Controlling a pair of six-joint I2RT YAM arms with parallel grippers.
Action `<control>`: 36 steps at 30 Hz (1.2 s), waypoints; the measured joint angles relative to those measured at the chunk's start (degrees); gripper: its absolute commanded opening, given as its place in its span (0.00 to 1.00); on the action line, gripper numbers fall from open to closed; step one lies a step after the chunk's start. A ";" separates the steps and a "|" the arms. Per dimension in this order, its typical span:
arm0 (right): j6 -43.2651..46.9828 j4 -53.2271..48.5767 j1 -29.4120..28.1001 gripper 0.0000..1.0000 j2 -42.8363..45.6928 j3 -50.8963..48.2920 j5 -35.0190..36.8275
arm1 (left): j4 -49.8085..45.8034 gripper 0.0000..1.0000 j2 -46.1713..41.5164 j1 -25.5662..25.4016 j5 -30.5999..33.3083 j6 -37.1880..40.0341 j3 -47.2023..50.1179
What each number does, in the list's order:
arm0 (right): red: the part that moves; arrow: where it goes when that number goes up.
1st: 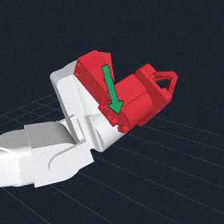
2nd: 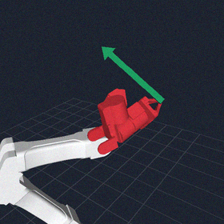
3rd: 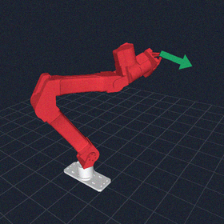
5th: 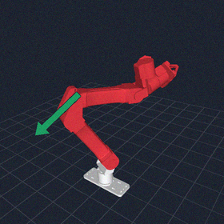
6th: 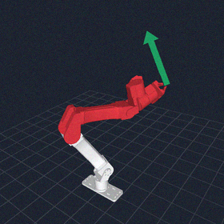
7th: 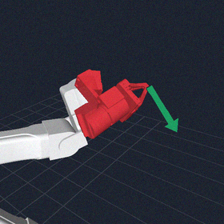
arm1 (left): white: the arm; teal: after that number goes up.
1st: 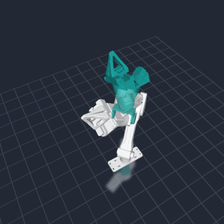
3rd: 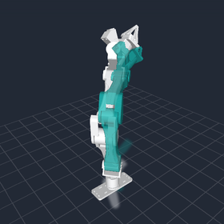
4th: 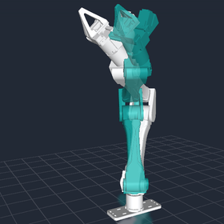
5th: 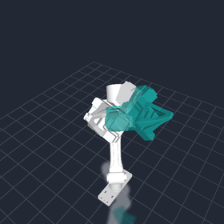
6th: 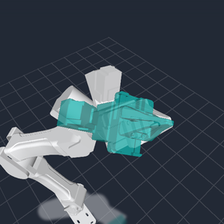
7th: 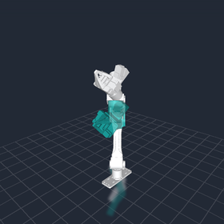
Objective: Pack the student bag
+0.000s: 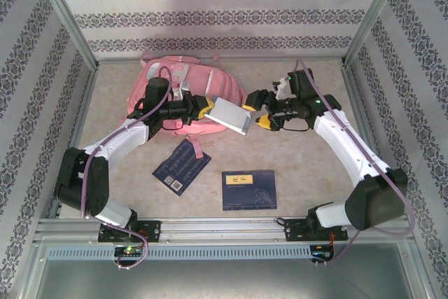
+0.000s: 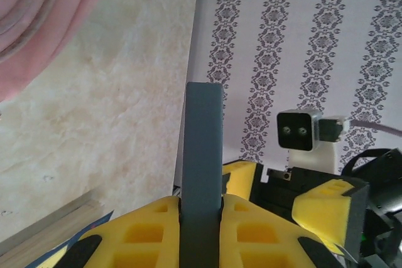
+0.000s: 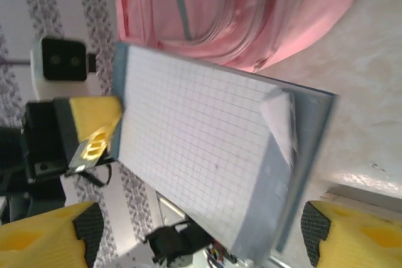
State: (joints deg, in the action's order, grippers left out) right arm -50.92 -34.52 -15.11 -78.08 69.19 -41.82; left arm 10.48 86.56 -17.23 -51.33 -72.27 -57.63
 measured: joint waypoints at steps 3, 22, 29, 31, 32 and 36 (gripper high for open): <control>-1.42 1.11 0.72 0.91 2.69 -2.86 0.22 | -0.33 0.00 -0.76 0.00 1.03 -0.04 -1.68; -32.94 45.22 -2.78 0.54 2.47 -17.20 -2.51 | -0.61 0.00 -4.94 -3.17 3.85 -4.09 -3.78; -35.76 49.81 -2.75 0.33 3.76 -18.10 -2.34 | -2.12 0.00 -7.78 -3.34 4.90 -3.63 -3.78; -35.80 49.83 -2.73 0.31 4.98 -19.17 -2.25 | -3.08 0.00 -8.09 -3.34 4.92 -3.43 -3.78; -35.78 49.83 -2.64 0.31 5.64 -19.76 -2.21 | -3.54 0.00 -8.09 -3.37 4.90 -3.41 -3.78; -35.65 49.48 -2.60 0.37 7.50 -21.44 -2.14 | -4.24 0.00 -8.09 -3.45 5.07 -3.13 -3.78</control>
State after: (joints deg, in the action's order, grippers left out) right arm -86.56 14.96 -17.72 -70.59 47.75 -43.97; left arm 6.24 78.48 -20.69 -46.26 -75.40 -61.41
